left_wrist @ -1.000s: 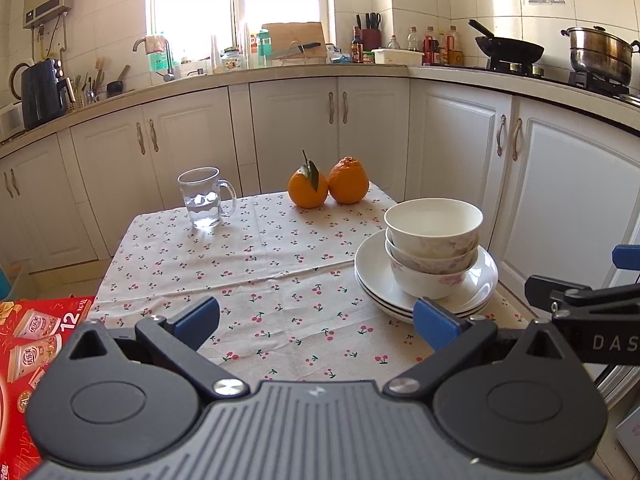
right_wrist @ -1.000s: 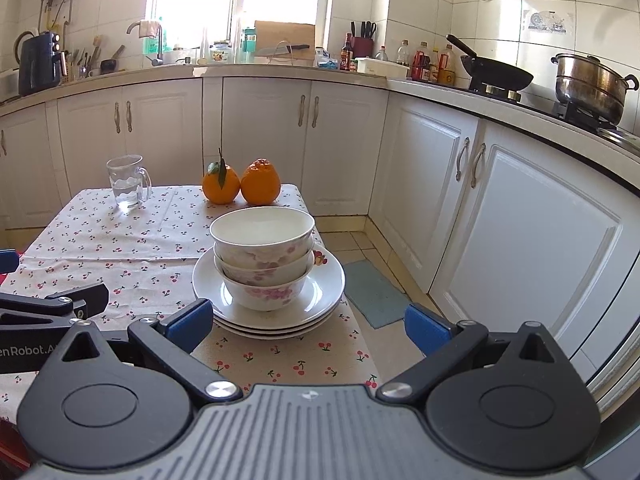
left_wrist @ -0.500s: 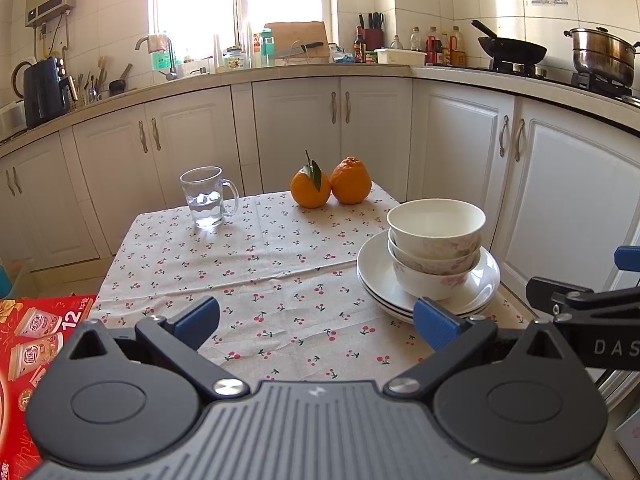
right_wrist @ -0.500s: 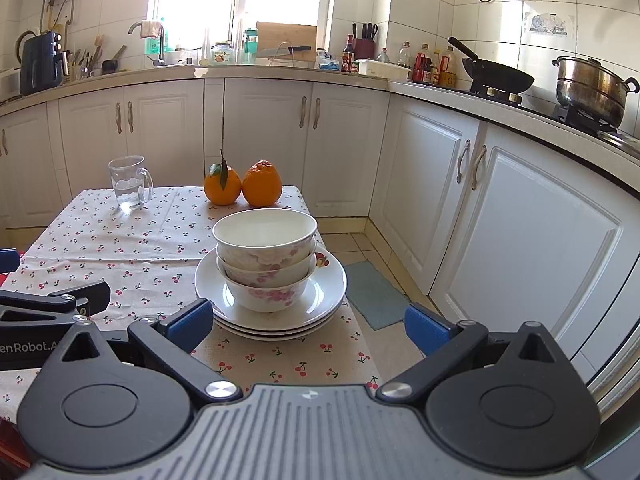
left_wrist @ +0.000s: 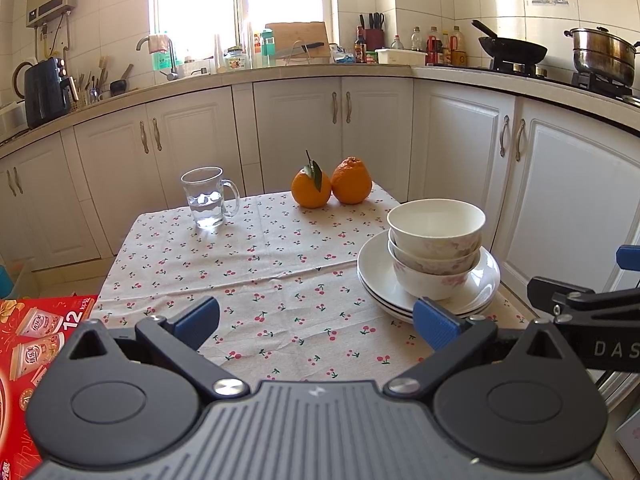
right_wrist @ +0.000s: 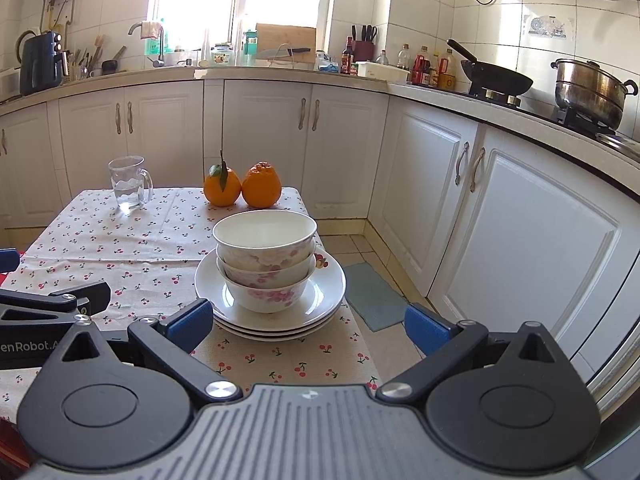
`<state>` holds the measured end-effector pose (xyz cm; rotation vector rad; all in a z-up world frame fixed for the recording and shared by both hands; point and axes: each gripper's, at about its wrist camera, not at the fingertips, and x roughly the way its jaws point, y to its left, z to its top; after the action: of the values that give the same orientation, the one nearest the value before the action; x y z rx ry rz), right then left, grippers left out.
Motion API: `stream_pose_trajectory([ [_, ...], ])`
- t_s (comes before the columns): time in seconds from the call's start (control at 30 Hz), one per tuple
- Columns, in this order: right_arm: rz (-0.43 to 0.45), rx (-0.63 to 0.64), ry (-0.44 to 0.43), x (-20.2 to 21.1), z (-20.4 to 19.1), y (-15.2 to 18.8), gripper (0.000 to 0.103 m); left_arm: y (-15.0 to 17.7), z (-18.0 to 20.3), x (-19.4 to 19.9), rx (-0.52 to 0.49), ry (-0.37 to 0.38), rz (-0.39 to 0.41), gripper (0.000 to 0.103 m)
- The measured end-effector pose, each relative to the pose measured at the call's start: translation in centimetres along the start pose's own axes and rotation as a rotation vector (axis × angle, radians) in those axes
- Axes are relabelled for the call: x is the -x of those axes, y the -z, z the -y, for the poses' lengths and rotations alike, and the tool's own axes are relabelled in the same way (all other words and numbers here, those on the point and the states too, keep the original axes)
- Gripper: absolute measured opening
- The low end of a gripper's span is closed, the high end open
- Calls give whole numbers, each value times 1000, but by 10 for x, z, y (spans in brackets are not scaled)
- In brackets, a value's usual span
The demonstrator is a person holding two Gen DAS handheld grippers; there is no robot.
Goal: Organize plates and bowls
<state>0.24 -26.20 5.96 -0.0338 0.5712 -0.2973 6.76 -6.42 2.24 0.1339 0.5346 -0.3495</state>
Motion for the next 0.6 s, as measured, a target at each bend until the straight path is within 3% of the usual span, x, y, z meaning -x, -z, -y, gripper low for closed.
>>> stream_pose_trajectory([
  [0.6,0,2,7,0,0,0,103,0,1,-1,0,-2,-6,102],
])
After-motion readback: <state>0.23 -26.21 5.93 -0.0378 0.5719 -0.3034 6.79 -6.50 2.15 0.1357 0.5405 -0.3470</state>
